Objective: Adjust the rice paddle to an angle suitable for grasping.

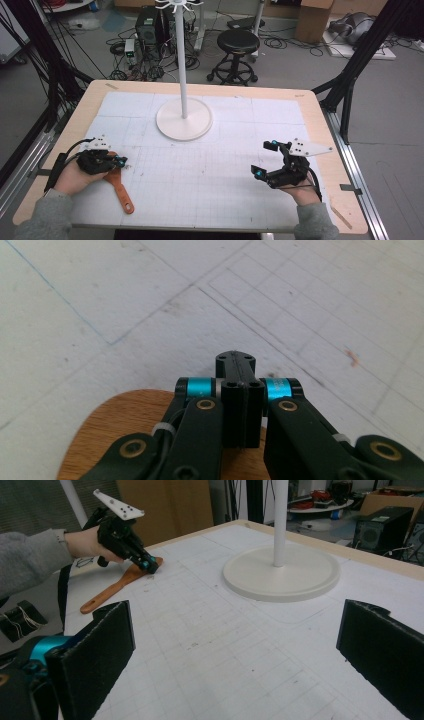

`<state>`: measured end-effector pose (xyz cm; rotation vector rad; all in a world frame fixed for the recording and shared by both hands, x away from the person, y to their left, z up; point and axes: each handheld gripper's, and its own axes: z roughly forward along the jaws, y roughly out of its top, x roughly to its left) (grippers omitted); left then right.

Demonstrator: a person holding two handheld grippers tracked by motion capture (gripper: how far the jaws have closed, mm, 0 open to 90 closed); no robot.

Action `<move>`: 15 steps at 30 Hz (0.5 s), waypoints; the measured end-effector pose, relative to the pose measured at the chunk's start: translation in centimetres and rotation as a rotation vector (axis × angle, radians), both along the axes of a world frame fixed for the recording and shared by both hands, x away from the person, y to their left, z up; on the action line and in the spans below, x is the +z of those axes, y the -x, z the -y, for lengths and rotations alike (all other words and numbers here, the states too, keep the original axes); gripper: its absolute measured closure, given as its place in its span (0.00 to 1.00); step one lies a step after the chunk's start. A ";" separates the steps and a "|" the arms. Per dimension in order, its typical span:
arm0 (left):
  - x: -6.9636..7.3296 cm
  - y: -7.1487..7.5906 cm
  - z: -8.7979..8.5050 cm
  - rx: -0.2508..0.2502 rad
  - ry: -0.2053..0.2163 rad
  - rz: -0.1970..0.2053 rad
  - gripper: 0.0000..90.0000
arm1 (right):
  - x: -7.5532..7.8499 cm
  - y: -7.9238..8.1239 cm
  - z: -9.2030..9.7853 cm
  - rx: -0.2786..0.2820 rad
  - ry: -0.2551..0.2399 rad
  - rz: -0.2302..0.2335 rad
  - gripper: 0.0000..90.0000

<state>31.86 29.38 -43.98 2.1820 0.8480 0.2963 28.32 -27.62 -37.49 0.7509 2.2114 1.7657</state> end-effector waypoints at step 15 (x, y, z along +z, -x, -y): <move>-0.4 1.6 -2.9 0.044 0.049 0.017 1.00 | -0.1 -0.1 -0.2 0.002 0.010 -0.003 0.01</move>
